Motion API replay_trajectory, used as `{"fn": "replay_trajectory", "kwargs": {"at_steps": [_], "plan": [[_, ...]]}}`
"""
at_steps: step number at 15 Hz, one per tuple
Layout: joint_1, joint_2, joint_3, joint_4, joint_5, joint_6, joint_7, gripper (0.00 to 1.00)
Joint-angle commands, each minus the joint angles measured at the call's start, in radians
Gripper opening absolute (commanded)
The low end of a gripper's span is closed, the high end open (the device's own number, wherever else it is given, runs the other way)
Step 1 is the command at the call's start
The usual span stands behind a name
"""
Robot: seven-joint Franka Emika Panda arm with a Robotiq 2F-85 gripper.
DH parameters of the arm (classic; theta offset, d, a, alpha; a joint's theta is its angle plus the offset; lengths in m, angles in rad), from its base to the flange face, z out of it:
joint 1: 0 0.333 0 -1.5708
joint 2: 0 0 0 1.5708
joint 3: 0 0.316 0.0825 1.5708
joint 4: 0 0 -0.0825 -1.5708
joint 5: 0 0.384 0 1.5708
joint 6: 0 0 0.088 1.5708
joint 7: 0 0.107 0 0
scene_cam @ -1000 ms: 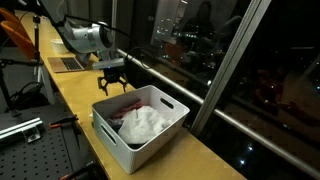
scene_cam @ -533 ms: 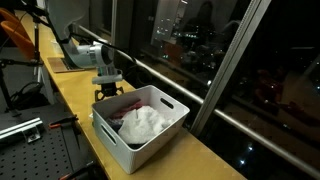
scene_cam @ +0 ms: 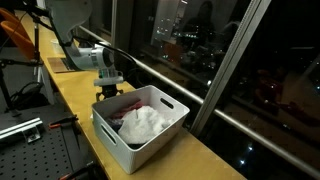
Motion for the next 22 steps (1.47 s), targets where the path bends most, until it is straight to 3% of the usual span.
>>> {"fn": "replay_trajectory", "kwargs": {"at_steps": [1, 6, 7, 16, 22], "plan": [[-0.007, 0.017, -0.005, 0.03, 0.015, 0.007, -0.02, 0.4], [-0.002, -0.023, -0.003, 0.017, 0.021, 0.003, 0.002, 0.04], [0.001, -0.04, -0.002, 0.011, 0.02, 0.001, 0.009, 0.01], [-0.002, -0.417, -0.002, -0.151, 0.021, 0.031, 0.194, 0.02], [-0.109, -0.673, -0.052, -0.289, 0.039, 0.068, 0.234, 0.02]]}}
